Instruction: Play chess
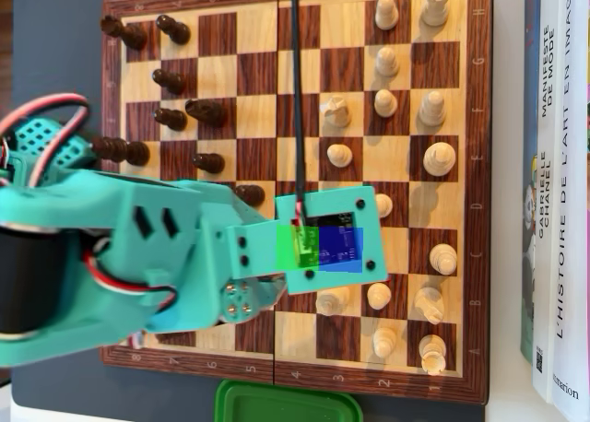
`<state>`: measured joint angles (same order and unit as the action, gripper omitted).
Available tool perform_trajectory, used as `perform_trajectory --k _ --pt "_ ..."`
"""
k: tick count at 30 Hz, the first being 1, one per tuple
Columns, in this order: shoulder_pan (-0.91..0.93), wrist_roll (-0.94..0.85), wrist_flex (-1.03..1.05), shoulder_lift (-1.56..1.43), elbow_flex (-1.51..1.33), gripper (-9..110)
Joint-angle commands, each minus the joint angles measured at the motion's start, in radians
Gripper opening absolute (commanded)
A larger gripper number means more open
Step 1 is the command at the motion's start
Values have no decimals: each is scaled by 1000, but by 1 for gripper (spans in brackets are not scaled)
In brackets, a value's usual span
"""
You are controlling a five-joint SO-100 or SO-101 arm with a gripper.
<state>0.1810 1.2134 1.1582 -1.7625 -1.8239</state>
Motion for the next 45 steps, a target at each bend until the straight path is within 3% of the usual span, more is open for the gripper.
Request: perform_trajectory --k 1,14,32,39,45 --pt "11 2 5 -75 8 12" --pt "-3 18 -77 -377 -52 12" --pt "-143 255 -842 -900 -615 12" --pt "-150 278 -1220 -1074 -796 12" --pt "-149 276 -1416 -1226 -946 12"
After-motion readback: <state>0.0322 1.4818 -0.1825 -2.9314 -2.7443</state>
